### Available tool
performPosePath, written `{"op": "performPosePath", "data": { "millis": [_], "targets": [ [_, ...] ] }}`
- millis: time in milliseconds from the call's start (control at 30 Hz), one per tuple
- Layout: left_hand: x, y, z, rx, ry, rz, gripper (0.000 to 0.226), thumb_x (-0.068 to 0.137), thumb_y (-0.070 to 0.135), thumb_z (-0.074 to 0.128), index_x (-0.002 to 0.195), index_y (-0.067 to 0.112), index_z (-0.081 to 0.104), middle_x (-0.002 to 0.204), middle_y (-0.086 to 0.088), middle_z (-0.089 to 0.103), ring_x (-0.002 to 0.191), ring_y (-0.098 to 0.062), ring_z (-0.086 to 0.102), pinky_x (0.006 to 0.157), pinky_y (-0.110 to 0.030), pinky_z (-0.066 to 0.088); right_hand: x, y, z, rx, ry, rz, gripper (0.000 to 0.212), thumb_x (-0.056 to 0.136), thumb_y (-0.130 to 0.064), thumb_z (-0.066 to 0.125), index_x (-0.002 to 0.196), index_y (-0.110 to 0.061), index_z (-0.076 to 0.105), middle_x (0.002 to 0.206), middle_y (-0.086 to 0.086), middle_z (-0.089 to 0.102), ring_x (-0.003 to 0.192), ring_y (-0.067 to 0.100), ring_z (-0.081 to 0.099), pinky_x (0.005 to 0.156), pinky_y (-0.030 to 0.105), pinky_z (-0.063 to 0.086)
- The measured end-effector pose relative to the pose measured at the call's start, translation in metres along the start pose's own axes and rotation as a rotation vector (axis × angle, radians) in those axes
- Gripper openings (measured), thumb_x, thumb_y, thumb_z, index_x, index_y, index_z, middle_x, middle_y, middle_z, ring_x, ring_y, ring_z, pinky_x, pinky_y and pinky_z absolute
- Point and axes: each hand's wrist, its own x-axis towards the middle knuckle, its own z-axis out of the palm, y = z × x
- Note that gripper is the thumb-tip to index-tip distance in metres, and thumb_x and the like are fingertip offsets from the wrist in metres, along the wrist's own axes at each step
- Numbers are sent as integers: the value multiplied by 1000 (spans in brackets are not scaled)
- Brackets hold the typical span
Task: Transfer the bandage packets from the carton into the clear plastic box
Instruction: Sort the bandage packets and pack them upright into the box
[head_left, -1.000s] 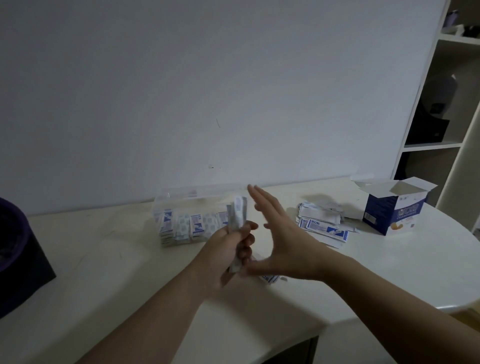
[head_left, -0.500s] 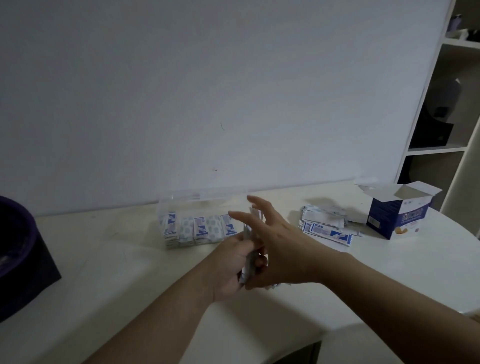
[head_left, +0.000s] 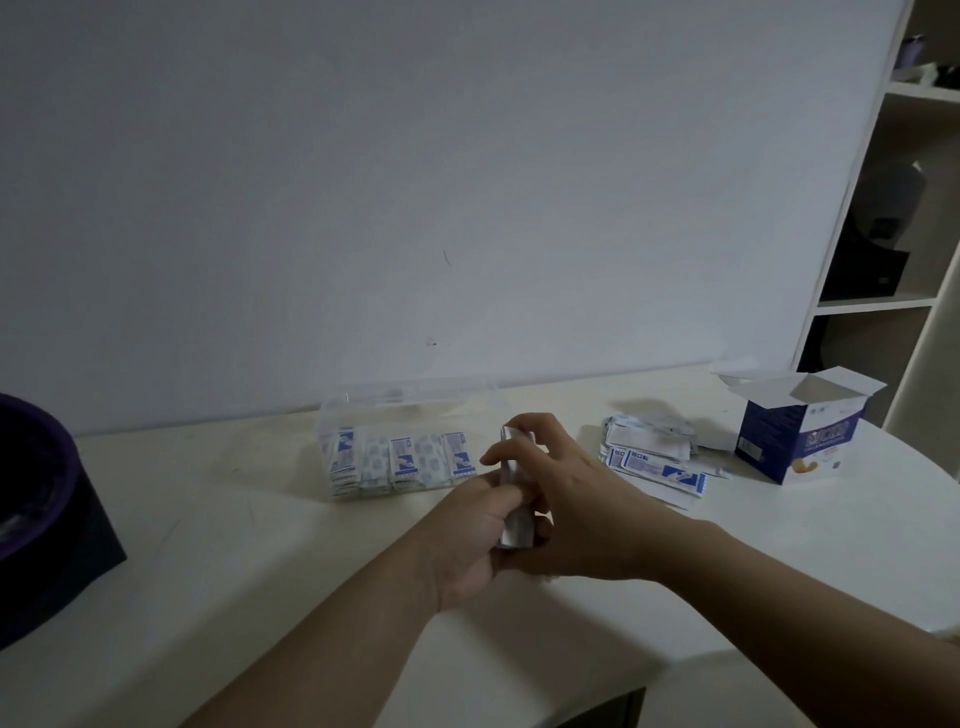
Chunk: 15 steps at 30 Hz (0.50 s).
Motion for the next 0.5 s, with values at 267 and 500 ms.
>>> {"op": "performPosePath", "data": {
  "millis": [267,500],
  "targets": [
    [-6,3,5,39,69,-3,17,99,23,46,89,14,57,68,1,46,53,-8,41,53,-24,40,-1,-1,-9,40,-12,-41,71,68,-42,77,128,-32,40,138,-8,21,103,11,52,85,18,49],
    [-10,18,-2,66,-11,-37,13,99,21,46,90,18,55,67,5,42,55,-5,30,43,-15,22,18,10,-28,774,81,258,30,89,-3,55,117,-15,57,84,-1,64,72,9,61,70,22,48]
  ]
}}
